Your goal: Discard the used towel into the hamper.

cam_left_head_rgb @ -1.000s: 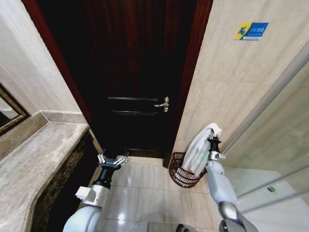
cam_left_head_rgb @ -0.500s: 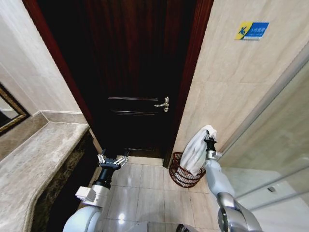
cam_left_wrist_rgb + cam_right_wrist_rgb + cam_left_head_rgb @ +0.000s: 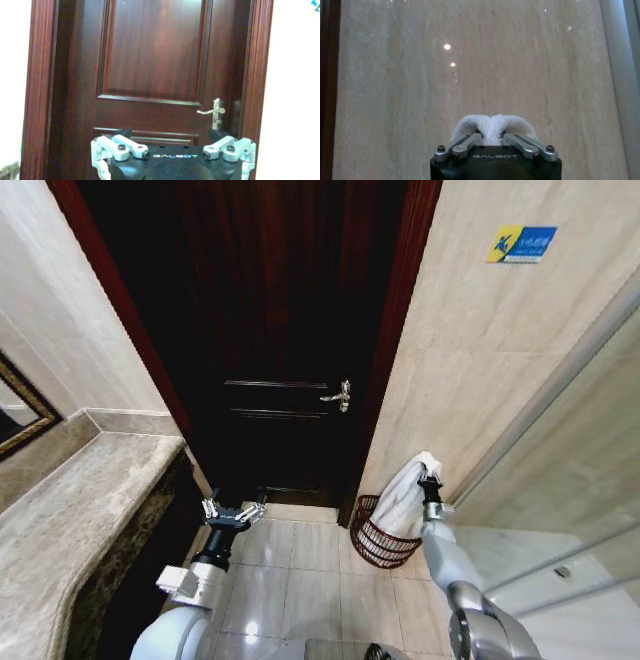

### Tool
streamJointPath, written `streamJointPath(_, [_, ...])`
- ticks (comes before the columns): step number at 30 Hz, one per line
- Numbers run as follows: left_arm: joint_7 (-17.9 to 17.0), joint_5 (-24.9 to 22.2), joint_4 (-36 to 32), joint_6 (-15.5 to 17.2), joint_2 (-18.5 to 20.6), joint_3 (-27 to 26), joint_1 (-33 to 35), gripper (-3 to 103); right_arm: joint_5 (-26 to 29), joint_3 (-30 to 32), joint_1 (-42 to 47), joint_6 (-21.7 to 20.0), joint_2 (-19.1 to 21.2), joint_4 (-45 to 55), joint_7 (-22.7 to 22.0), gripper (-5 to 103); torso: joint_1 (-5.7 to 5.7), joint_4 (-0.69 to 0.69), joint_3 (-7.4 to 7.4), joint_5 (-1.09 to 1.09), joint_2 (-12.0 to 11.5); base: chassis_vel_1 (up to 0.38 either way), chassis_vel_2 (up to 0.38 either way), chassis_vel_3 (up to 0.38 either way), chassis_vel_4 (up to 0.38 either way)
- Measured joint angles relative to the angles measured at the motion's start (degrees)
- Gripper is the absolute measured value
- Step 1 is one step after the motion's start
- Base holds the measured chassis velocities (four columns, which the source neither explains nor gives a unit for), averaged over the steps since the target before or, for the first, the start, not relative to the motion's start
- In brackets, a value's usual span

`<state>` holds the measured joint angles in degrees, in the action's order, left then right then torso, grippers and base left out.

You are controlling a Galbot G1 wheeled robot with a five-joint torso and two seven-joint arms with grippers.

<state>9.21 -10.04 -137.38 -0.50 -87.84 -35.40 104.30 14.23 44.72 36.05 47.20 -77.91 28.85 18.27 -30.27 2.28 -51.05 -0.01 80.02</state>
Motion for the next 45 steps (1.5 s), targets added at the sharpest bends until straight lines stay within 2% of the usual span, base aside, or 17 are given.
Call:
streamJointPath(25, [0.0, 0.0, 0.0, 0.0, 0.0, 0.0, 0.0, 99, 1.1, 0.2, 6.2, -0.1, -0.6, -0.4, 0.3, 7, -0.01, 0.0, 0.0, 0.01, 0.0, -0.017, 0.018, 0.017, -0.016])
streamJointPath(30, [0.0, 0.0, 0.0, 0.0, 0.0, 0.0, 0.0, 99, 0.5, 0.5, 6.5, -0.4, -0.4, -3.4, 1.1, 7, -0.02, 0.0, -0.01, 0.02, 0.0, 0.0, 0.0, 0.0, 0.0])
streamJointPath(33, [0.0, 0.0, 0.0, 0.0, 0.0, 0.0, 0.0, 99, -1.3, 0.5, 7.2, -3.2, -0.1, -3.5, 1.4, 7, 0.02, 0.01, 0.0, 0.0, 0.0, 0.0, 0.0, 0.0, 0.0])
streamJointPath(38, [0.0, 0.0, 0.0, 0.0, 0.0, 0.0, 0.0, 99, -5.0, 0.7, 7.8, -6.2, 0.2, -2.9, -0.6, 7, 0.02, 0.0, 0.0, 0.01, 0.0, 0.0, 0.0, 0.0, 0.0])
streamJointPath(45, [0.0, 0.0, 0.0, 0.0, 0.0, 0.0, 0.0, 99, -8.3, 0.7, 7.5, -10.2, 0.8, -2.0, -0.9, 7, 0.01, -0.01, 0.0, 0.0, 0.0, 0.0, 0.0, 0.0, 0.0])
